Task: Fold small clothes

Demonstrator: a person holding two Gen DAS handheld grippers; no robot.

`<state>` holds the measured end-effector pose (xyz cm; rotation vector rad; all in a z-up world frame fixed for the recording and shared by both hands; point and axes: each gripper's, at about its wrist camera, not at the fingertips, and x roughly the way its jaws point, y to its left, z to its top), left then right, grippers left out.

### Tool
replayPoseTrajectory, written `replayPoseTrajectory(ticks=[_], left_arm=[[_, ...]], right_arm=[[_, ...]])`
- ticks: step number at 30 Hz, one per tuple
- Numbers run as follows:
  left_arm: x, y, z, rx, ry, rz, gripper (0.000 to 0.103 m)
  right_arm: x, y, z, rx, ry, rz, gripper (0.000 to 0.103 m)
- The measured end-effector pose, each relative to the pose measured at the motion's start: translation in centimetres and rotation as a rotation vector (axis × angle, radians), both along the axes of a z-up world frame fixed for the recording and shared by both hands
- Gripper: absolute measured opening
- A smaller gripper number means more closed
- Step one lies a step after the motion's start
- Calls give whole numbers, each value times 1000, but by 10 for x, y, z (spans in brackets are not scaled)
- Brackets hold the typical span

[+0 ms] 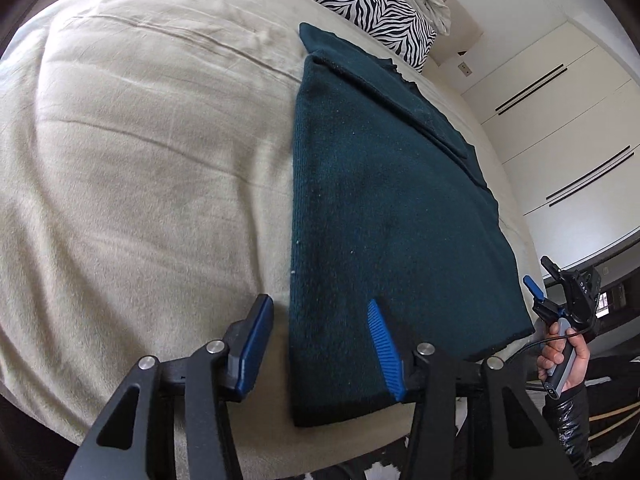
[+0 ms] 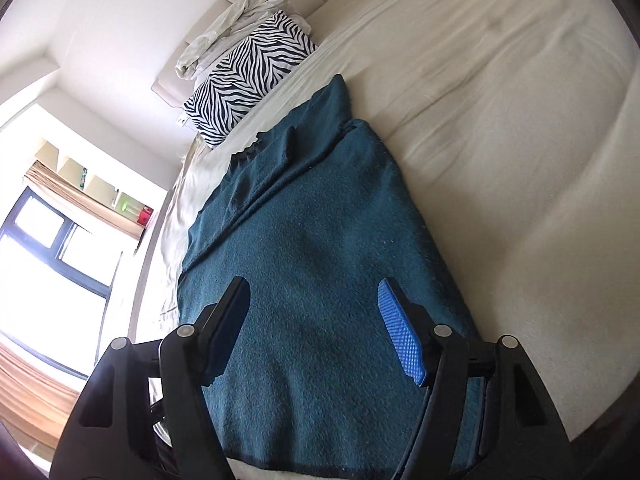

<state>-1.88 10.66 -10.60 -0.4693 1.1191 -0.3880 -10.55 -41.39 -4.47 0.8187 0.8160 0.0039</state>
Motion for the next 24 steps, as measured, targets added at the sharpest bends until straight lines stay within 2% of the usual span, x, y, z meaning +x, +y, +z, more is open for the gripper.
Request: replayPoseTrajectory(ticks=[4,10,17,22,24], left_arm=[[-4,1,-6,-14,41,-5,43],[0,-5,-5,9,61,-16,46],[0,-16,-3,47,65,-52,44],[0,-17,-5,71,85,-50,28],[0,-16,-8,61,98,-44,13]], right_arm=[[-33,-13,-8,-26,64,-35,66],[-61,-37,-12,-24,97,-103,66],[-63,-42,-12,-58,181,-52,65],[-59,-27,-8,-57,219,34,65],[-58,-25,-10,-41,227,54,65]])
